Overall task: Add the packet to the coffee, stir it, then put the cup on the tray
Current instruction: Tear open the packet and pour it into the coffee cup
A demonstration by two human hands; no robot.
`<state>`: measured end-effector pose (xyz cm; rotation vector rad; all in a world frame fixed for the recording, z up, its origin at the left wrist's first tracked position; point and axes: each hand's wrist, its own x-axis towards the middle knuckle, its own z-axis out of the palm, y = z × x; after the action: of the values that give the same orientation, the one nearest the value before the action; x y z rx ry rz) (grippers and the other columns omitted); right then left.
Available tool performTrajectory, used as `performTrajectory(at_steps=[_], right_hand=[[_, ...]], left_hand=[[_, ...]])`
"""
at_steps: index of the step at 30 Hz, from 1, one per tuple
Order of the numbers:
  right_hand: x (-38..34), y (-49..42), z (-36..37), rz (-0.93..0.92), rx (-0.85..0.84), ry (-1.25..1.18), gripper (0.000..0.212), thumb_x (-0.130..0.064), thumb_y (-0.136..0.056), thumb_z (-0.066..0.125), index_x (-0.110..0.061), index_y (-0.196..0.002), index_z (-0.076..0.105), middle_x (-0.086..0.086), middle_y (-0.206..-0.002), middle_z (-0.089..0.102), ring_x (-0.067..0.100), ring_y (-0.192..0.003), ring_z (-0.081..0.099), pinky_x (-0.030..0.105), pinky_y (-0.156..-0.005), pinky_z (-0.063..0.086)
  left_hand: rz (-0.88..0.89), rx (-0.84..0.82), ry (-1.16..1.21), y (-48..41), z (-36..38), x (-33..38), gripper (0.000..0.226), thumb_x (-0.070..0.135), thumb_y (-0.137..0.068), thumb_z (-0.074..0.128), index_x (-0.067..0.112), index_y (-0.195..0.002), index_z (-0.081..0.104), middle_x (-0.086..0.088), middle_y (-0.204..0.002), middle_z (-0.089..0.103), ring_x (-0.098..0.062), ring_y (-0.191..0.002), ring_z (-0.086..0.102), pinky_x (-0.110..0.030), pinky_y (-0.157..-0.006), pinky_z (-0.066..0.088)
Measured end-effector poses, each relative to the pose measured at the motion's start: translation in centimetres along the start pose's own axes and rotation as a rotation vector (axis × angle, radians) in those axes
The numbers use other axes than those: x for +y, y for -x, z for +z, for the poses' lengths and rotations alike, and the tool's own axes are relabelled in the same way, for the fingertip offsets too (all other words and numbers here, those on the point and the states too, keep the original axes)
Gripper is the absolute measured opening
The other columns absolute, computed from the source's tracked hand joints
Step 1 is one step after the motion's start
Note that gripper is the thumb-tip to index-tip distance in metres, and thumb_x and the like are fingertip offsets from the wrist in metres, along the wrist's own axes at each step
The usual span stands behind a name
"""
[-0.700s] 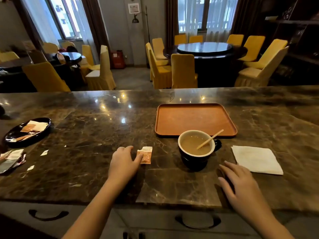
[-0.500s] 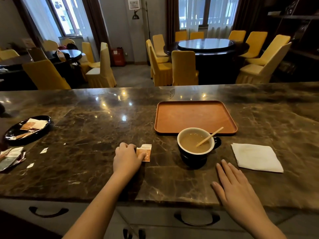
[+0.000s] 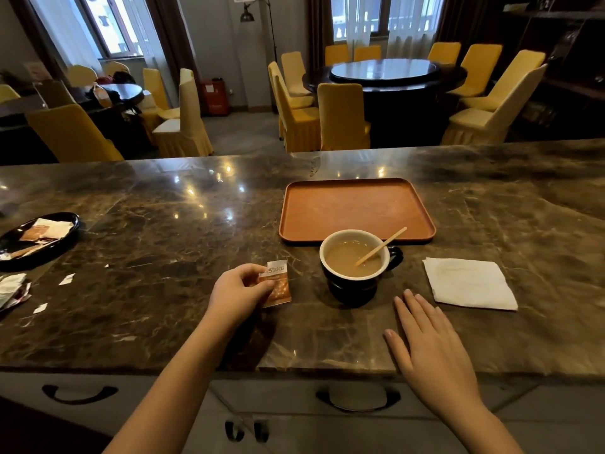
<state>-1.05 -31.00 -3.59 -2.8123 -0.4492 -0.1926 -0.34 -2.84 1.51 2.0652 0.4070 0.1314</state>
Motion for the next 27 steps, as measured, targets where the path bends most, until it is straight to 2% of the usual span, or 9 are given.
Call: performTrajectory(at_steps=[3,5,7,9,12,16,19,23,27], right_hand=[[-0.5,0.2,-1.2,0.032,0.105,-0.297,0.043,-0.035,-0.09,0.048,-0.019,-0.13,0.046,0.0,-0.141,0.045,0.013,-0.134,0.031,0.029,-0.11,0.023],[-1.4,0.6,-2.6,0.056,0.217,-0.574,0.027,-0.029,-0.086,0.054,-0.025,-0.113,0.059,-0.003,-0.117,0.062,0.006,-0.115,0.05,0.025,-0.095,0.041],[-2.6,0.8,-4.3,0.076,0.246,-0.775,0.019,-0.04,-0.081,0.052,-0.035,-0.096,0.063,-0.013,-0.095,0.067,-0.001,-0.092,0.059,0.016,-0.073,0.05],[-4.0,0.4,-6.1,0.108,0.17,-0.99,0.026,-0.051,-0.073,0.051,-0.036,-0.087,0.066,-0.012,-0.081,0.071,0.001,-0.078,0.063,0.016,-0.062,0.052],[-5.0,-1.0,-7.8,0.131,-0.021,-1.237,0.032,-0.049,-0.07,0.056,-0.027,-0.088,0.068,-0.007,-0.075,0.072,0.006,-0.061,0.064,0.02,-0.054,0.053],[-5.1,-2.8,-8.9,0.147,-0.067,-1.339,0.02,-0.029,-0.079,0.062,-0.019,-0.094,0.068,0.0,-0.077,0.073,0.011,-0.062,0.065,0.02,-0.051,0.052],[-4.5,-4.0,-9.2,0.192,-0.101,-1.423,0.018,-0.02,-0.083,0.06,-0.013,-0.098,0.067,0.006,-0.081,0.074,0.015,-0.064,0.066,0.02,-0.047,0.051],[-3.3,-6.2,-10.1,0.178,-0.188,-1.417,0.014,-0.014,-0.088,0.054,-0.007,-0.096,0.064,0.008,-0.072,0.073,0.015,-0.055,0.064,0.02,-0.041,0.048],[-2.2,-9.2,-11.5,0.07,-0.282,-1.168,0.011,-0.011,-0.085,0.056,-0.002,-0.087,0.063,0.003,-0.063,0.068,0.011,-0.049,0.06,0.019,-0.04,0.045]], left_hand=[[0.0,-0.05,0.171,1.9,-0.2,2.3,0.013,0.016,-0.081,0.065,0.02,-0.093,0.066,0.001,-0.091,0.07,-0.01,-0.078,0.067,-0.018,-0.06,0.048],[0.029,-0.103,0.245,3.1,-0.2,3.9,0.01,0.015,-0.081,0.065,0.021,-0.089,0.066,0.002,-0.085,0.072,-0.008,-0.073,0.069,-0.014,-0.054,0.049],[0.064,-0.178,0.294,4.0,0.1,5.5,0.009,0.016,-0.08,0.065,0.022,-0.087,0.067,0.001,-0.082,0.073,-0.011,-0.076,0.069,-0.019,-0.06,0.054],[0.088,-0.257,0.347,4.5,0.6,7.0,0.011,0.017,-0.078,0.066,0.022,-0.088,0.068,0.0,-0.085,0.074,-0.022,-0.084,0.069,-0.033,-0.074,0.057],[0.124,-0.34,0.393,4.6,1.8,8.8,0.011,0.017,-0.077,0.067,0.019,-0.088,0.068,0.0,-0.085,0.074,-0.02,-0.082,0.069,-0.028,-0.069,0.057],[0.13,-0.371,0.434,4.1,3.6,10.4,0.011,0.013,-0.078,0.066,0.014,-0.089,0.067,-0.002,-0.087,0.073,-0.023,-0.087,0.068,-0.037,-0.082,0.054],[0.152,-0.367,0.383,3.3,4.2,11.2,0.012,0.01,-0.08,0.064,0.012,-0.091,0.064,-0.008,-0.091,0.07,-0.026,-0.087,0.066,-0.04,-0.081,0.053],[0.257,-0.398,0.168,1.2,4.3,12.9,0.015,0.02,-0.082,0.064,0.022,-0.096,0.06,0.001,-0.089,0.067,-0.009,-0.074,0.065,-0.018,-0.062,0.053],[0.322,-0.45,0.01,-2.7,4.0,15.7,0.017,0.025,-0.081,0.064,0.026,-0.099,0.062,0.004,-0.095,0.065,-0.004,-0.081,0.063,-0.01,-0.063,0.052]])
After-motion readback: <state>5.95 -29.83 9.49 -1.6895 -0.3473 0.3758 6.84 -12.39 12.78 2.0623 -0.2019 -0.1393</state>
